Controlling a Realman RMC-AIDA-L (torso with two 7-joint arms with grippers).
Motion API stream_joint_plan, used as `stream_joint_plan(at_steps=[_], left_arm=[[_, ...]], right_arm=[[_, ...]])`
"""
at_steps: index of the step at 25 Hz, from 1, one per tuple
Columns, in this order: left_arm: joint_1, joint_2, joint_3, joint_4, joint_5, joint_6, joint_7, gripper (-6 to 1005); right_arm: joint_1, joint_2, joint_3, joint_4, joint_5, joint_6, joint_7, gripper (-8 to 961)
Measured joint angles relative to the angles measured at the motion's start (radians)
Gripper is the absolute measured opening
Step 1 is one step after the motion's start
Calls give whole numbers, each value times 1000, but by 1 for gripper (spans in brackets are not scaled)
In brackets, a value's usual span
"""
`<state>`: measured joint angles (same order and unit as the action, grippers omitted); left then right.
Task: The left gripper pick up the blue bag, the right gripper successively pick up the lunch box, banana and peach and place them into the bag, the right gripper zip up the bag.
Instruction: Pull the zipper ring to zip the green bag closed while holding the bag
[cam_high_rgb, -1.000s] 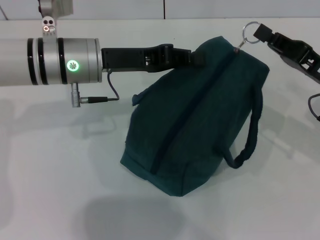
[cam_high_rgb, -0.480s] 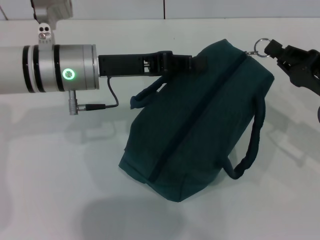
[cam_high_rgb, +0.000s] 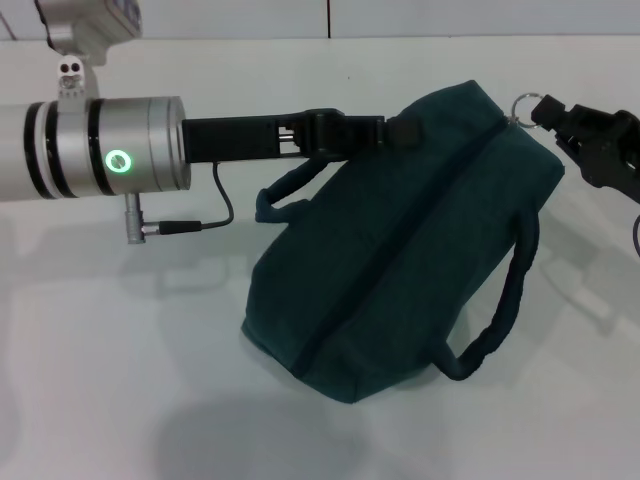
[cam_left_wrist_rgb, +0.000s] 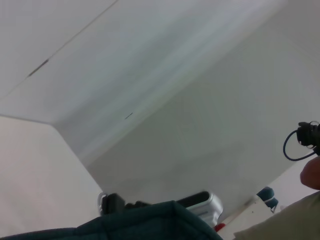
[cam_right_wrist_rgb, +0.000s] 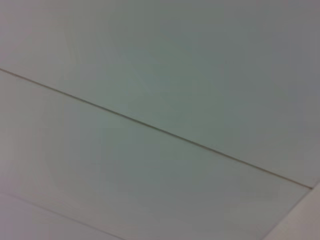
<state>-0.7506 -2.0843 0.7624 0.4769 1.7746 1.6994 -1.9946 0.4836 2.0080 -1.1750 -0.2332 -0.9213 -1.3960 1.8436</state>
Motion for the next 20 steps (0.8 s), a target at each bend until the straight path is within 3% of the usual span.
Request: stream_joint_plan(at_steps=[8, 15, 20], left_arm=[[13, -1, -2, 0, -23, -15, 8, 57], [15, -2, -1, -20, -24, -111, 8, 57], [-2, -2, 0, -29, -20, -169, 8, 57]], right_arm=[[8, 8, -6, 0, -4, 9, -3, 16], [-1, 9, 11, 0, 12, -22, -18, 24], [-13, 5, 19, -1, 20, -22, -19, 213]])
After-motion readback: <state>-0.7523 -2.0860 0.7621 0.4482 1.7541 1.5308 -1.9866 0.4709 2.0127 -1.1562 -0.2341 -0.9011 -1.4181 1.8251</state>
